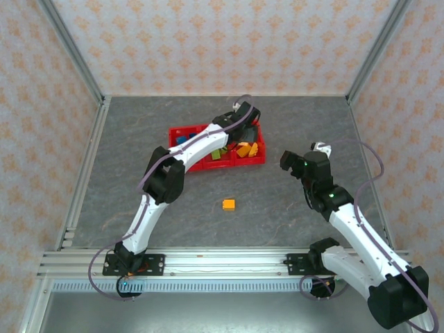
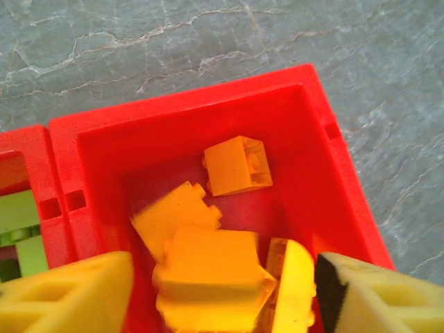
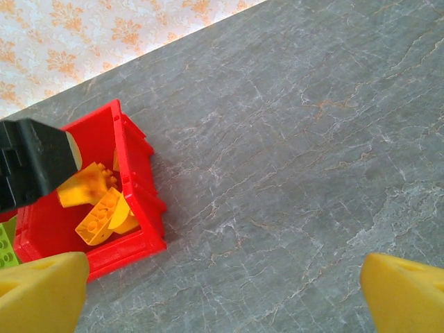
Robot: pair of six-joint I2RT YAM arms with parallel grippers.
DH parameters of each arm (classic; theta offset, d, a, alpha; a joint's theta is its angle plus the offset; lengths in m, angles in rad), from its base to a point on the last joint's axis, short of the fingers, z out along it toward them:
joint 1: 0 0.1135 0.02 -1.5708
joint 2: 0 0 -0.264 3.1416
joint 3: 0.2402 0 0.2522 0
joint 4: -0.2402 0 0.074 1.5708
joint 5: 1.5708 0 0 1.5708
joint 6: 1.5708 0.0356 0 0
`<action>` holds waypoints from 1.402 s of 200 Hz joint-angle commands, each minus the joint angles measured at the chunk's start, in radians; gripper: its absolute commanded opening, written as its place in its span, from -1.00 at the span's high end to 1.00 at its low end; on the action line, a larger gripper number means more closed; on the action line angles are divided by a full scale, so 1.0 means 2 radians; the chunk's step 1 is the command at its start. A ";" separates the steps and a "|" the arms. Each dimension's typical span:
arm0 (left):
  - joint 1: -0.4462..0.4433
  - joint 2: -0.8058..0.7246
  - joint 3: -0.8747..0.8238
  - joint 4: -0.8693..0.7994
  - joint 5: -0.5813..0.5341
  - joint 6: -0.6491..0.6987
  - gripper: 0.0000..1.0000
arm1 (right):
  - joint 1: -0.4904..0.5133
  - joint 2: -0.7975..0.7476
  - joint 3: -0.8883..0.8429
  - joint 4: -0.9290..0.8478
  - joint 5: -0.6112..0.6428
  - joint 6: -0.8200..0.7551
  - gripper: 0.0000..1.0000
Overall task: Sort the legos into containers by color
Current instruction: Place the lego in the container, then pick up the lego from the middle-left of the table.
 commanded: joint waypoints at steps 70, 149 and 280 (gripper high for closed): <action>-0.002 -0.050 -0.002 0.036 0.046 0.011 -0.98 | -0.002 -0.005 -0.001 -0.004 0.005 -0.006 -1.00; -0.032 -0.225 -0.250 0.043 0.002 0.003 -0.98 | -0.002 0.024 -0.006 0.005 -0.022 -0.001 -1.00; -0.164 -0.314 -0.527 0.100 -0.031 -0.187 -0.72 | -0.002 0.104 0.005 0.046 -0.121 0.032 -1.00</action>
